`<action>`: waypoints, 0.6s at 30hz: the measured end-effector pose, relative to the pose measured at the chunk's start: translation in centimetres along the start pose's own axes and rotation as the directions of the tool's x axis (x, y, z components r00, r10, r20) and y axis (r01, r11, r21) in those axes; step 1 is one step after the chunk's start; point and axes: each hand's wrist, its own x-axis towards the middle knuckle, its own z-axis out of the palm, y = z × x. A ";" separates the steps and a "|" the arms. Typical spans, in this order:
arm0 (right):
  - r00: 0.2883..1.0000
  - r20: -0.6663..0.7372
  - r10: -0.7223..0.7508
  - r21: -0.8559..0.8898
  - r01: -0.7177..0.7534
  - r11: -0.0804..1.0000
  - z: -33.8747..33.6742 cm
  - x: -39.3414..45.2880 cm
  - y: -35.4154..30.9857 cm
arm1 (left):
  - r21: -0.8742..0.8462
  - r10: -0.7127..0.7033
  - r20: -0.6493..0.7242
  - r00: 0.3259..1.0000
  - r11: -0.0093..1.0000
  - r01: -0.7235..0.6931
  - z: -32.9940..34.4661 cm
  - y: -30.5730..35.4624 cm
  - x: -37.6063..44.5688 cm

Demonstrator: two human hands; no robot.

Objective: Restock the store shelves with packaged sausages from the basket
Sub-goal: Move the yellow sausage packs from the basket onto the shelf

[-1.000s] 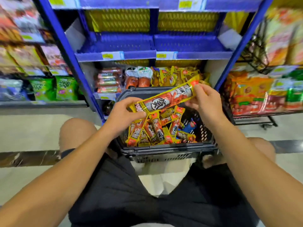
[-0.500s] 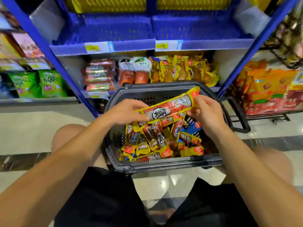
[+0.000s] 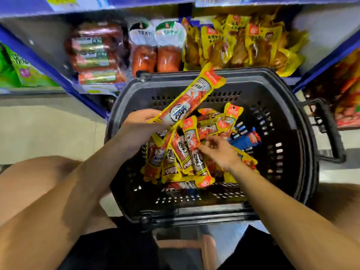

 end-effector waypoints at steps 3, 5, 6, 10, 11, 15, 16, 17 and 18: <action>0.998 0.048 0.046 -0.162 -0.038 0.986 1.2 1.0 0.5 | -0.012 -0.021 0.010 1.000 1.000 0.021 -0.2 -1.0 0.2; 0.994 0.093 0.063 -0.346 -0.027 0.938 1.8 1.5 0.6 | -0.006 -0.044 0.030 0.999 0.999 0.044 -0.3 -1.5 0.3; 0.991 0.107 0.079 -0.423 -0.026 0.906 2.1 1.6 0.5 | -0.020 -0.063 0.040 0.997 0.998 0.064 -0.2 -1.6 0.4; 0.988 0.115 0.099 -0.575 -0.015 0.818 3.1 1.4 0.2 | -0.054 -0.073 0.059 0.996 0.996 0.076 0.2 -1.9 0.6; 0.989 0.111 0.094 -0.569 -0.014 0.822 3.1 1.3 0.2 | -0.066 -0.061 0.050 0.997 0.996 0.064 0.3 -1.8 0.5; 0.995 0.039 0.089 -0.280 -0.075 0.957 1.3 0.1 -0.6 | -0.055 0.001 0.052 0.999 0.998 0.002 0.9 -1.1 -0.1; 0.997 0.012 0.070 -0.215 -0.065 0.975 0.7 -0.3 -0.8 | -0.052 0.012 0.052 0.999 0.999 -0.010 1.1 -0.9 -0.4; 0.999 -0.013 0.046 -0.154 -0.048 0.987 0.2 -0.8 -1.1 | -0.057 0.014 0.048 0.999 0.998 -0.011 1.2 -0.9 -0.7; 0.999 -0.044 0.016 -0.101 -0.020 0.995 -0.3 -1.6 -1.4 | -0.062 0.021 0.050 0.999 0.998 -0.018 1.4 -0.7 -1.2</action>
